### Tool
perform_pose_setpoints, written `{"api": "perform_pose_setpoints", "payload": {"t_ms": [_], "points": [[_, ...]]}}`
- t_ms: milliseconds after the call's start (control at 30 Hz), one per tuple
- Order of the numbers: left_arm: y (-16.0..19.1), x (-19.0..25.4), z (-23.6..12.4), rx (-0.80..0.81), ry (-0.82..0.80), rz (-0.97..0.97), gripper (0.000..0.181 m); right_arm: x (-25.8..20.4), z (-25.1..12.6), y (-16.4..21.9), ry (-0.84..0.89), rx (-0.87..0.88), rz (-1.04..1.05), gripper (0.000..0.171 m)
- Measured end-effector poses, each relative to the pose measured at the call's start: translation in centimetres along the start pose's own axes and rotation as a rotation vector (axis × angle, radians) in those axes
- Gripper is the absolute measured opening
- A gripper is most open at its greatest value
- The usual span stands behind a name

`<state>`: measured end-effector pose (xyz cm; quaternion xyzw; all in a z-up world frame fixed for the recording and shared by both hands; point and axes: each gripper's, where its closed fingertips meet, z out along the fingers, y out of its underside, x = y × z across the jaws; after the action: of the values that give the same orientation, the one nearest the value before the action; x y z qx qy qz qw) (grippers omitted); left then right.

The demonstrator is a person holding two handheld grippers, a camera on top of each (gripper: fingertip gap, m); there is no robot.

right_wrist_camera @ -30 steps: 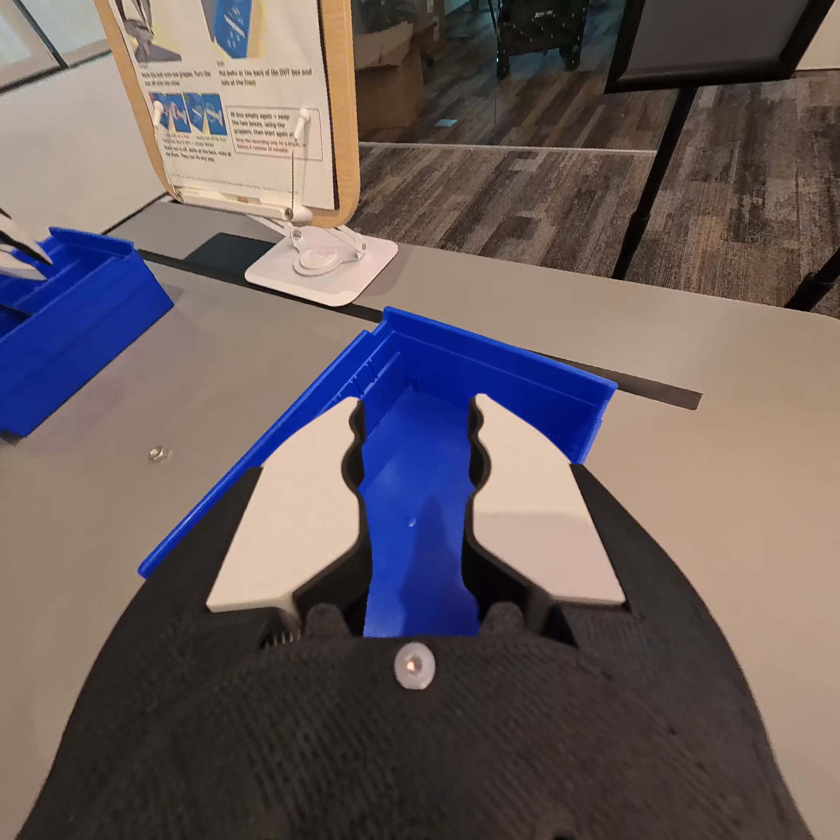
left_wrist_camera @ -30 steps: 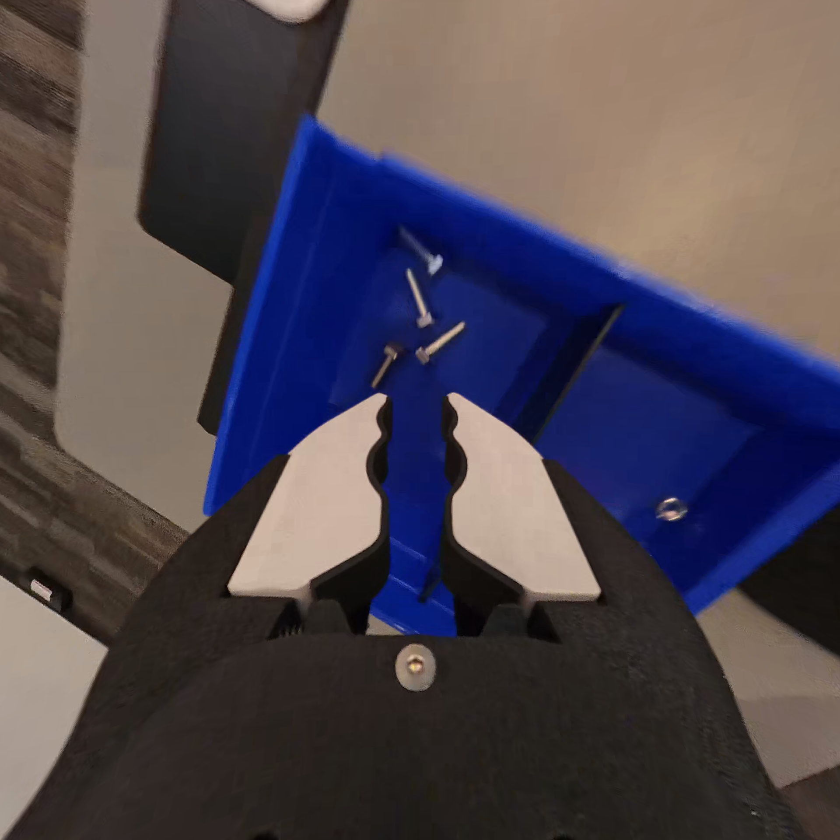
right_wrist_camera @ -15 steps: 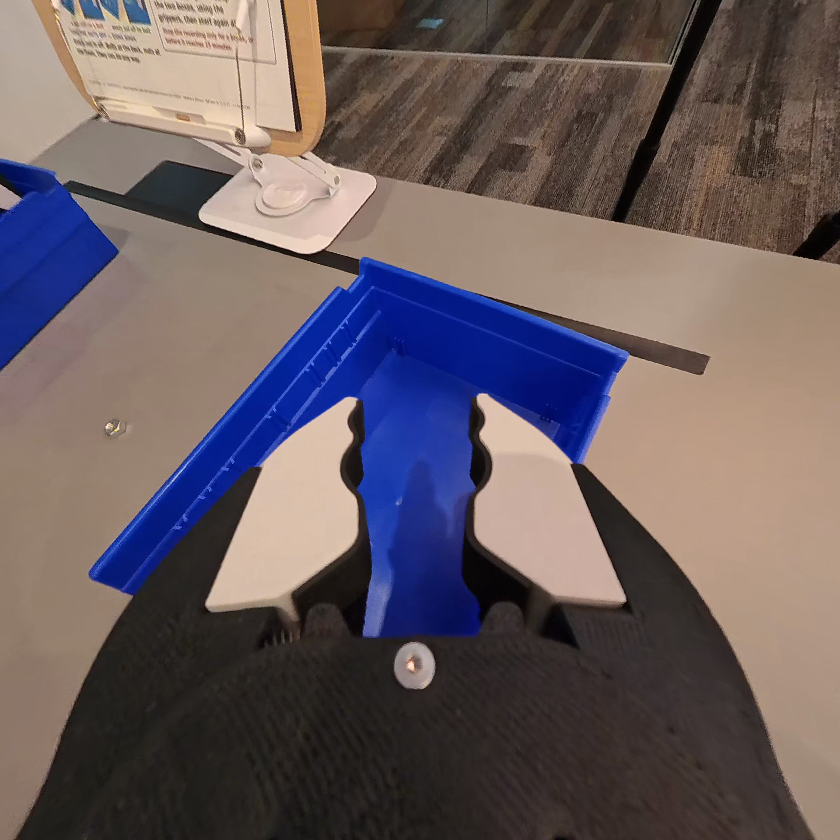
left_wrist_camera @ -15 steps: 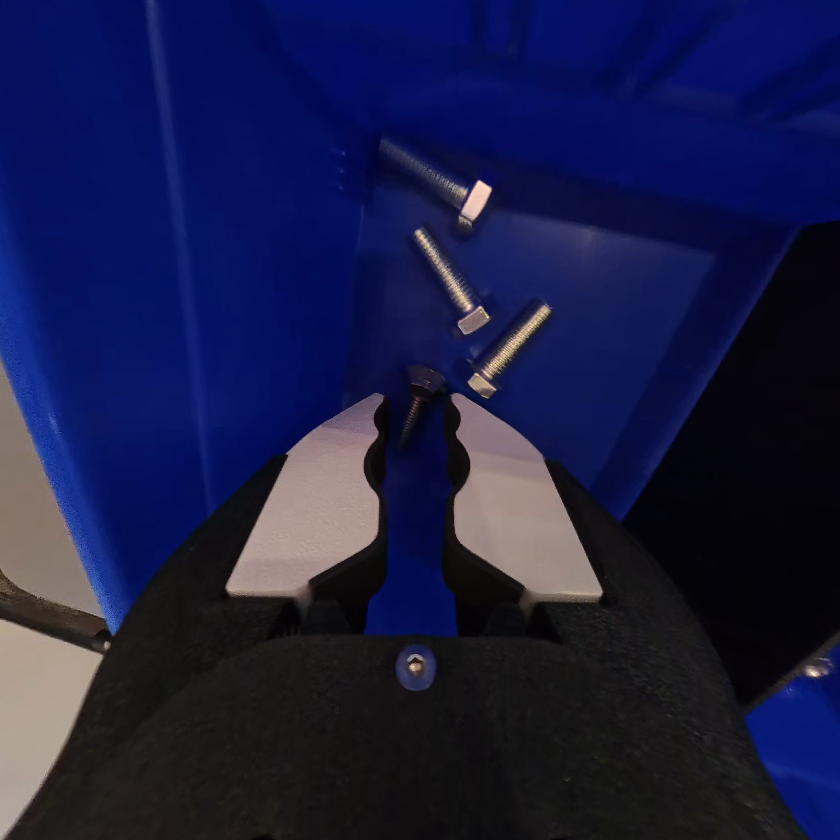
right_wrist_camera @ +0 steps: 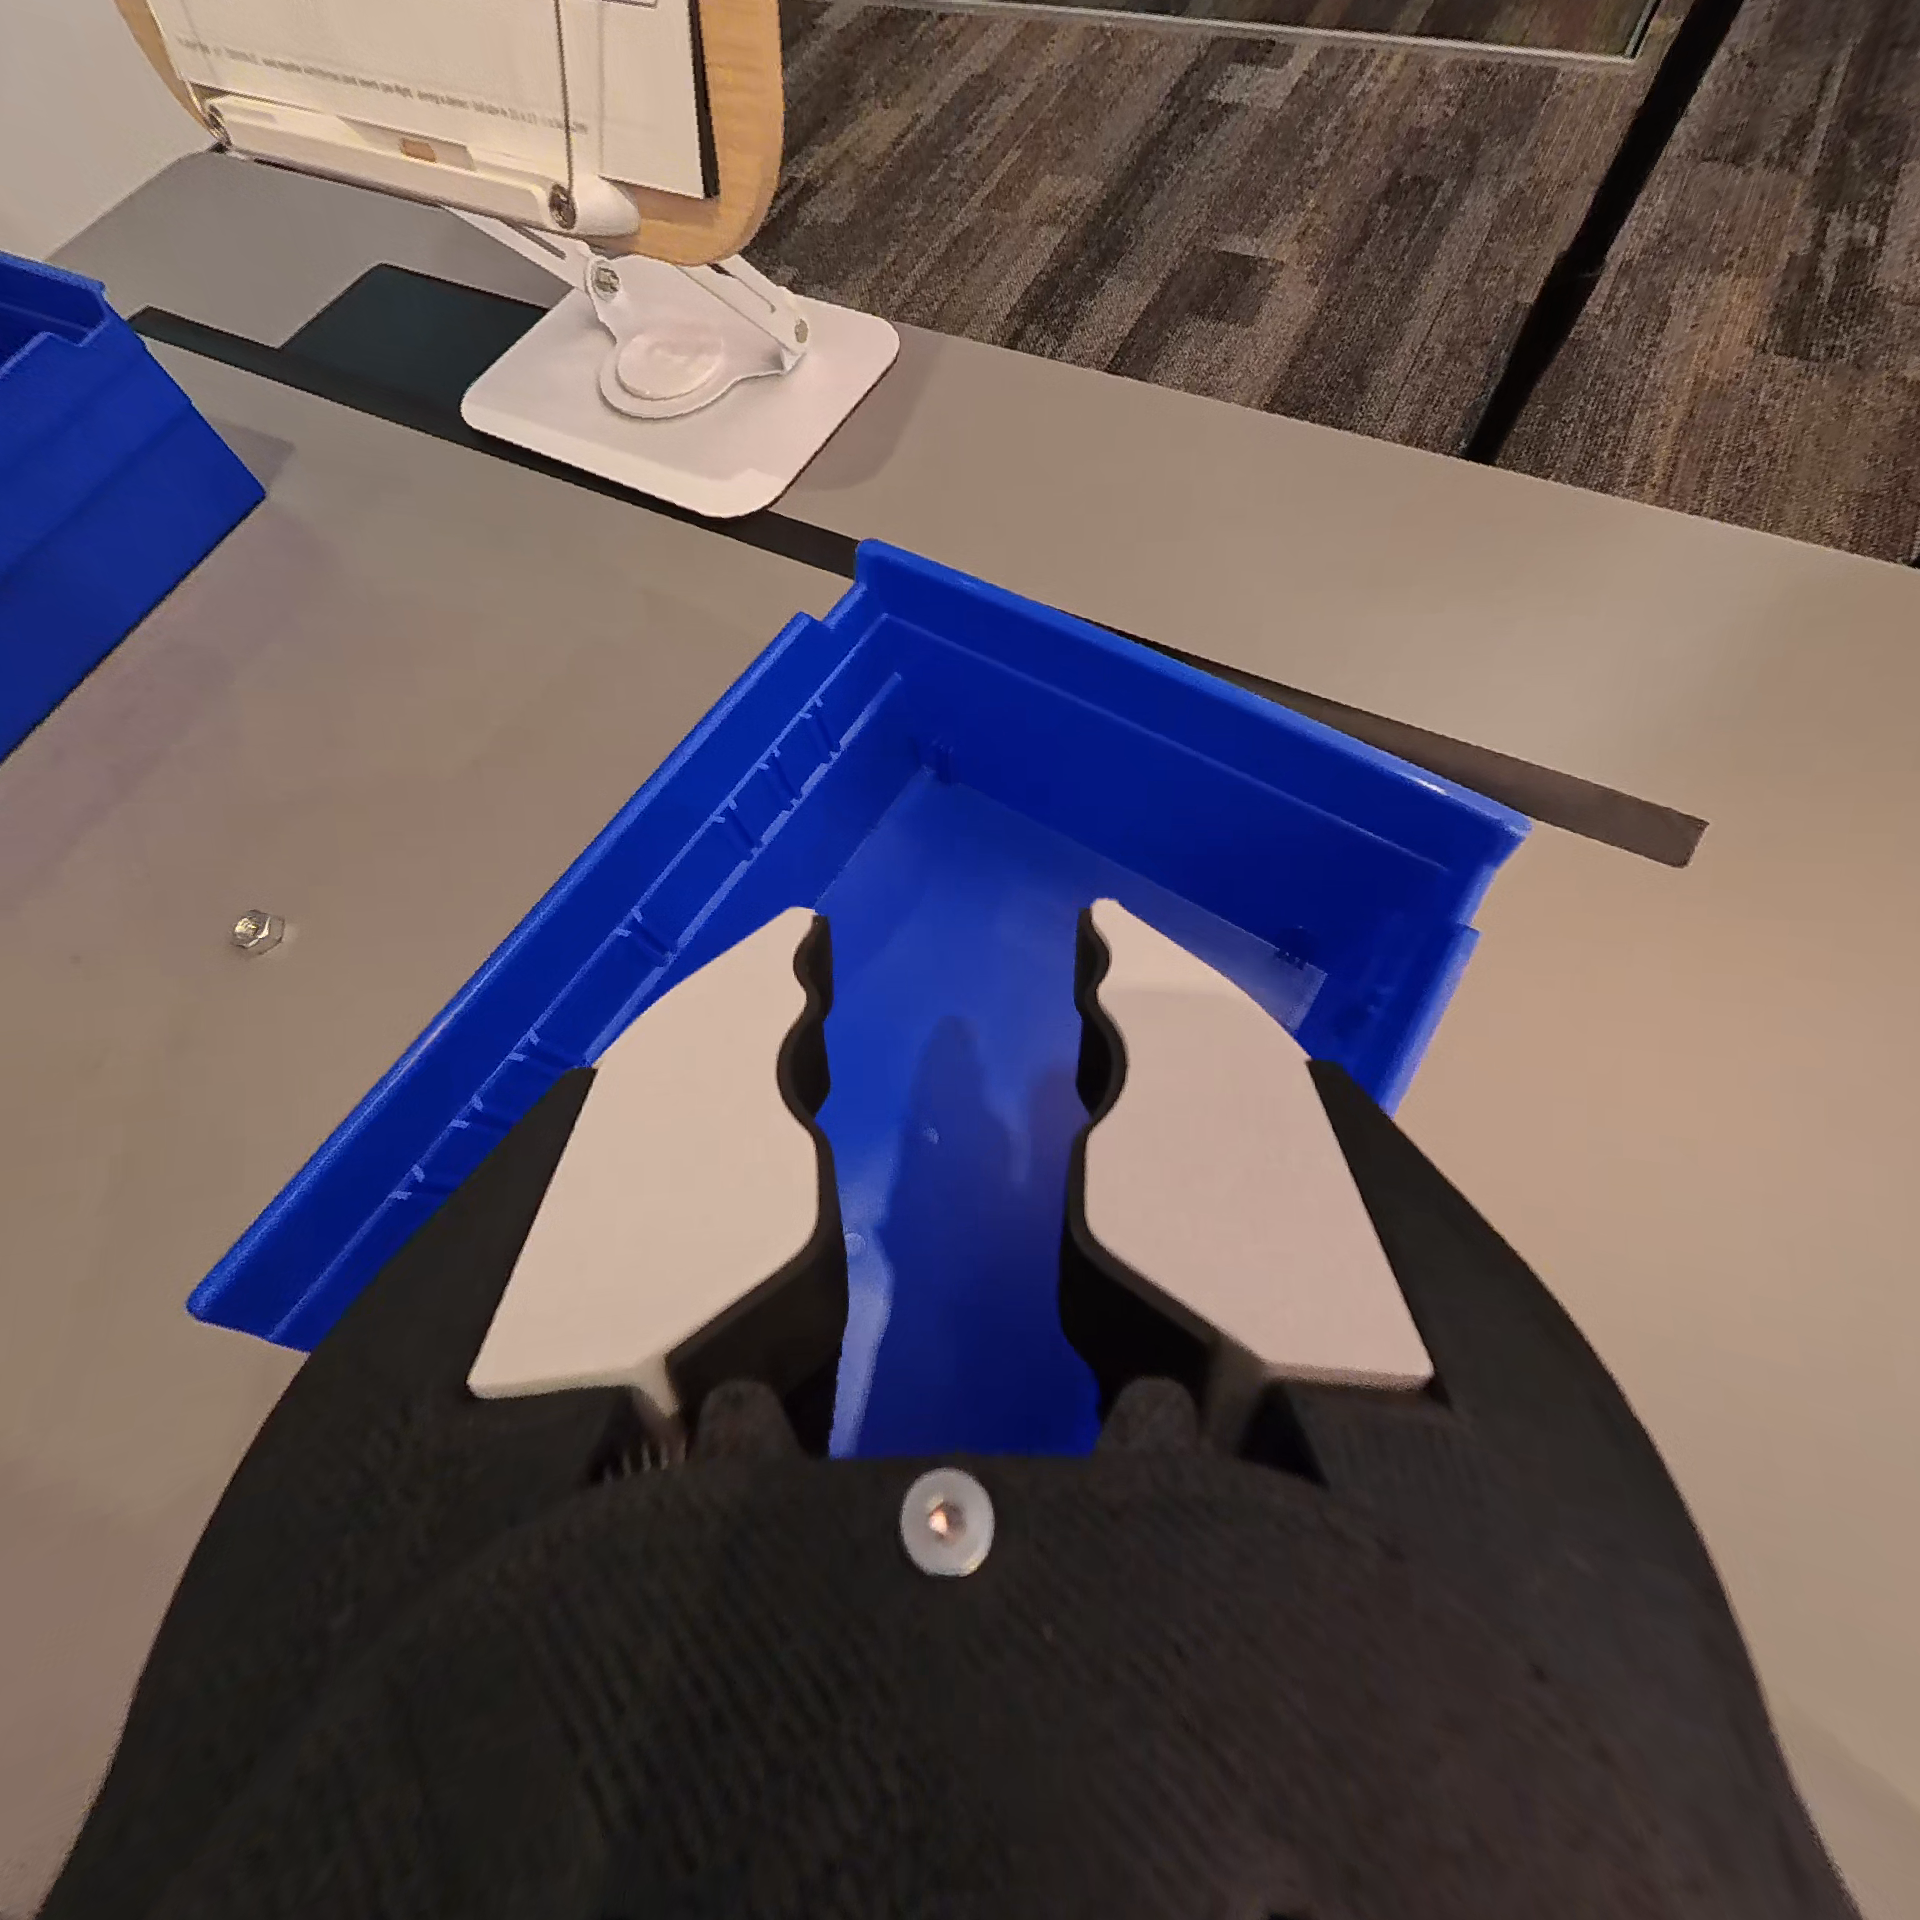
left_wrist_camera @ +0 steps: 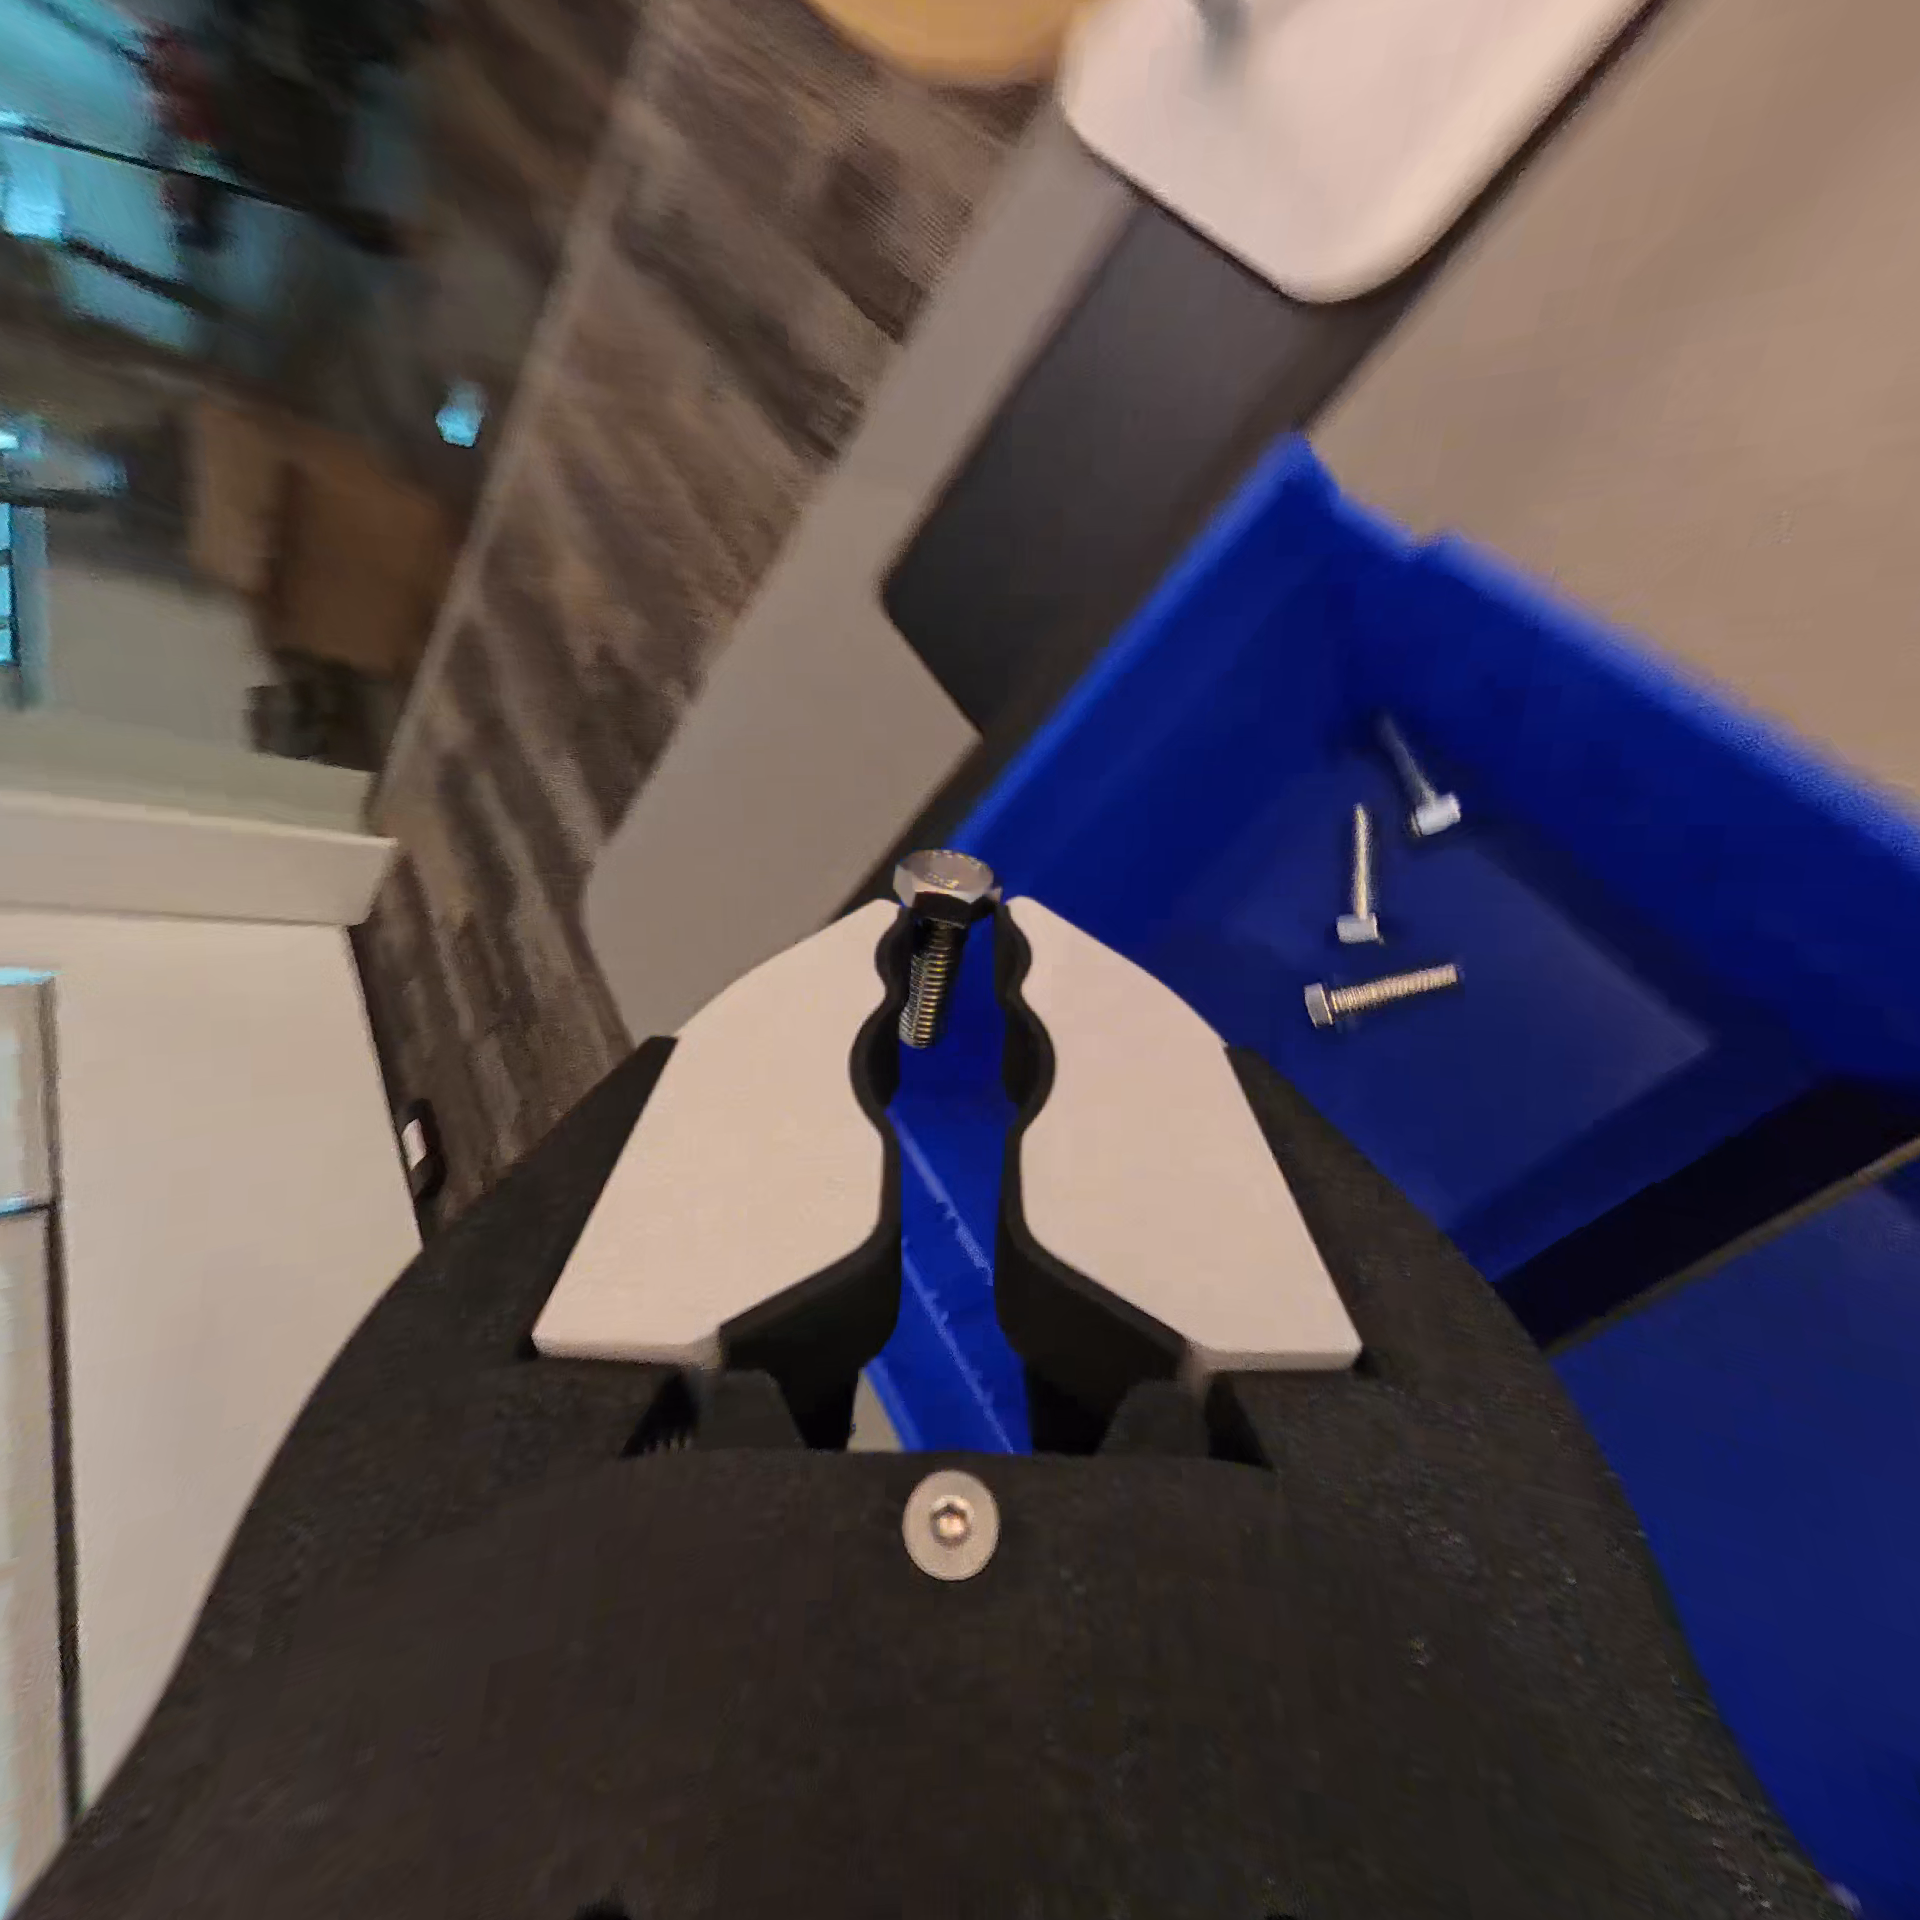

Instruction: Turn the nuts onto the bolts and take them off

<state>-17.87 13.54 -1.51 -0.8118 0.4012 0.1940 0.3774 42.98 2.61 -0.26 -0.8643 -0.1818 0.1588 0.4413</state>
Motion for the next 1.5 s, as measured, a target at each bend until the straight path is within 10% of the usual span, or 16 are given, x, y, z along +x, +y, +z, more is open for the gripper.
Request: {"api": "perform_pose_setpoints", "payload": {"t_ms": [300, 733, 1100, 1500], "points": [[-6.7, -0.7, -11.2, 0.224, -0.256, -0.134, 0.010, -3.6, 1.5, -1.3, -0.054, -0.014, -0.100, 0.046], [-11.7, 4.6, -14.5, 0.279, -0.195, -0.070, 0.009, -7.3, 2.5, -2.0, -0.113, -0.040, -0.224, 0.047], [-10.0, 29.8, -11.5, 0.000, 0.634, 0.086, 0.009, -7.1, 1.2, -1.9, -0.150, -0.015, -0.203, 0.047], [-6.4, 36.1, -8.9, -0.266, 0.805, 0.016, 0.009, -7.1, 1.4, -1.1, -0.179, -0.046, -0.204, 0.047]]}}
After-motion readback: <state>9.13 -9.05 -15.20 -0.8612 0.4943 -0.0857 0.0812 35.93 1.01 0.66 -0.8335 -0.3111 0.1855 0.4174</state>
